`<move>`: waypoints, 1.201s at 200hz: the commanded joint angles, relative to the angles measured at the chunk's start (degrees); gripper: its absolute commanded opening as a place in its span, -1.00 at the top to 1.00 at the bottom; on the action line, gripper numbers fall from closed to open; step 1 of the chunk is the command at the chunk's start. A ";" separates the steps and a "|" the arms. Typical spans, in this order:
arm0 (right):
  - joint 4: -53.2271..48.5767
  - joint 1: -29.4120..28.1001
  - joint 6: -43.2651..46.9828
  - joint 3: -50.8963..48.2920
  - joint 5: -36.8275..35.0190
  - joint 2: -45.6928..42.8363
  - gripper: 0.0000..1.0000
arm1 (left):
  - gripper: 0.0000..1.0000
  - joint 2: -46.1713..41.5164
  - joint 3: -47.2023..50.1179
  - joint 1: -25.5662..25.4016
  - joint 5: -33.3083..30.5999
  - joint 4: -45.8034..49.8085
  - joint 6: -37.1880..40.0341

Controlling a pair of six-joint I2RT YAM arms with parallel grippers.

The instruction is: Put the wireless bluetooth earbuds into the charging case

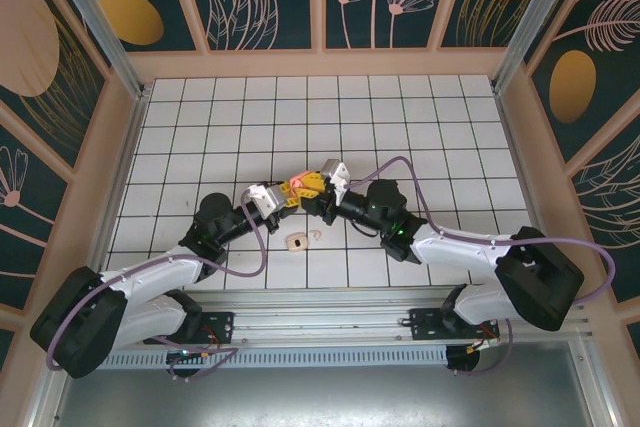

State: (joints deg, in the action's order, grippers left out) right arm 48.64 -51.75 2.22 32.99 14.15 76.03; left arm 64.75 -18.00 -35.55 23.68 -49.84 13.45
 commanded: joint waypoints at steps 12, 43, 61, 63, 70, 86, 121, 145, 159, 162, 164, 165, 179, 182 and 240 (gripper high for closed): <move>3.77 -0.46 -0.37 -1.48 -1.22 -2.02 0.42 | 0.96 -0.35 -0.33 -0.08 1.27 -4.52 -2.24; 4.44 -0.46 -0.55 -2.31 -1.07 -2.54 0.45 | 0.96 1.00 -0.37 -0.07 2.13 -8.12 -4.58; 4.70 -0.59 -0.53 -2.76 -0.97 -2.83 0.47 | 0.96 1.34 -0.37 -0.09 2.23 -8.76 -5.16; 4.75 -0.54 -0.54 -2.76 -0.90 -2.89 0.47 | 0.96 1.41 -0.37 -0.06 2.20 -8.84 -5.14; 4.85 -0.59 -0.46 -2.92 -0.89 -2.99 0.47 | 0.96 1.43 -0.37 -0.06 2.16 -8.81 -5.19; 4.97 -0.55 -0.30 -2.94 -0.80 -3.15 0.48 | 0.96 1.38 -0.37 -0.08 2.16 -8.80 -5.17; 4.34 -0.58 -0.31 -3.02 0.09 -4.59 0.44 | 0.96 1.51 -0.37 -0.05 1.99 -7.27 -3.46; 2.63 -0.55 -0.41 -3.11 -0.65 -6.17 0.36 | 0.96 1.52 -0.37 -0.05 1.98 -5.91 -2.24; 1.99 -0.55 -0.46 -2.98 -0.97 -6.74 0.33 | 0.96 1.34 -0.37 -0.11 2.07 -5.46 -1.77; 1.97 -0.55 -0.46 -2.90 -0.97 -6.75 0.33 | 0.96 1.34 -0.37 -0.10 2.07 -5.40 -1.70; 1.87 -0.57 -0.48 -2.86 -0.97 -6.72 0.33 | 0.96 1.34 -0.41 -0.10 2.05 -5.36 -1.62; 1.84 -0.56 -0.52 -2.81 -0.97 -6.70 0.33 | 0.96 1.34 -0.44 -0.12 2.06 -5.31 -1.60; 1.55 -0.55 -0.68 -2.22 -0.63 -6.43 0.31 | 0.96 1.12 -0.39 -0.07 1.99 -4.99 -1.13; 1.48 -0.59 -0.69 -2.09 -0.55 -6.32 0.30 | 0.96 1.10 -0.49 -0.10 1.98 -4.89 -1.11; 2.07 -0.60 -1.51 -0.78 -1.41 -4.10 0.23 | 0.96 1.08 -0.88 -0.10 2.49 -4.47 -0.46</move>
State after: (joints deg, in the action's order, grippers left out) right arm 49.47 -51.77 2.13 30.59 13.69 70.96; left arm 66.06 -18.00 -35.55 25.04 -54.00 11.70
